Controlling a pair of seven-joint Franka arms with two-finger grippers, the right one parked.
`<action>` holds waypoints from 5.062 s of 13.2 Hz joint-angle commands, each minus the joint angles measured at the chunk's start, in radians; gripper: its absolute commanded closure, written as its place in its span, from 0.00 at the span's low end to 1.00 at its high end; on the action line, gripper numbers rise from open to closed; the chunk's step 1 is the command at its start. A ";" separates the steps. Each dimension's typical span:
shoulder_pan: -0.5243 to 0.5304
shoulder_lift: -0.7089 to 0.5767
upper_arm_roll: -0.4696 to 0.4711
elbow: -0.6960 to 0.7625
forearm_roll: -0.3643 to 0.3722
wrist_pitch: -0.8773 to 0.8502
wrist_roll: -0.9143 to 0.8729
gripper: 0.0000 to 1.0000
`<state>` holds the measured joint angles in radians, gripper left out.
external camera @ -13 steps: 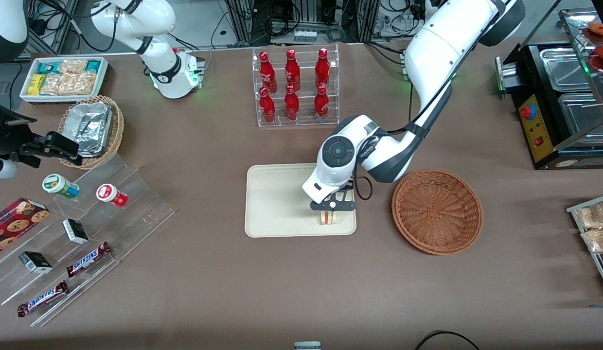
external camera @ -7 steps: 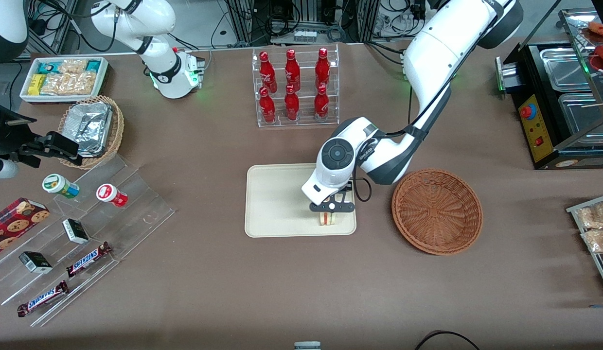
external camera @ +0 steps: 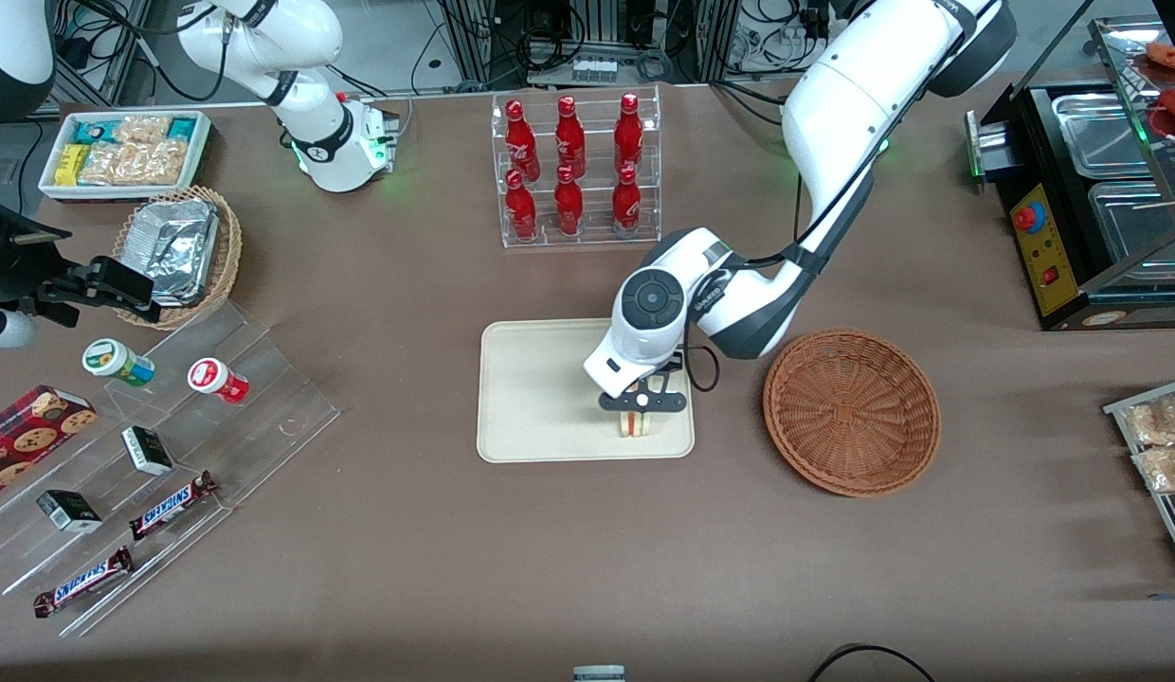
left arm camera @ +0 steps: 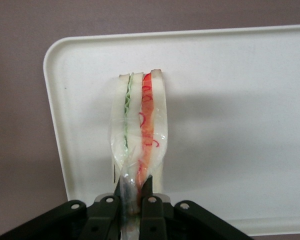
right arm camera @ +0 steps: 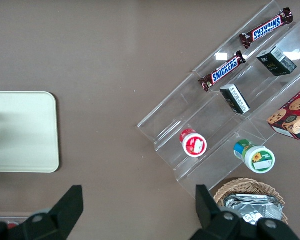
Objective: Place sandwich from basket to tray
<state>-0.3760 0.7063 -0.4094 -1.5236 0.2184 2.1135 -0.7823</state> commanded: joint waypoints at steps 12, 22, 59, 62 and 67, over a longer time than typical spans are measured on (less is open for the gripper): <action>-0.032 0.048 0.012 0.072 0.029 -0.015 -0.025 0.57; -0.035 0.050 0.012 0.075 0.025 -0.014 -0.068 0.00; 0.023 -0.433 0.604 0.206 -0.206 -0.670 0.256 0.00; 0.023 -0.487 0.620 0.155 -0.206 -0.673 0.262 0.00; 0.023 -0.600 0.663 0.036 -0.206 -0.662 0.349 0.00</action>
<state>-0.3457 0.1954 0.2421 -1.3932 0.0270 1.4411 -0.4671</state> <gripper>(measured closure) 0.000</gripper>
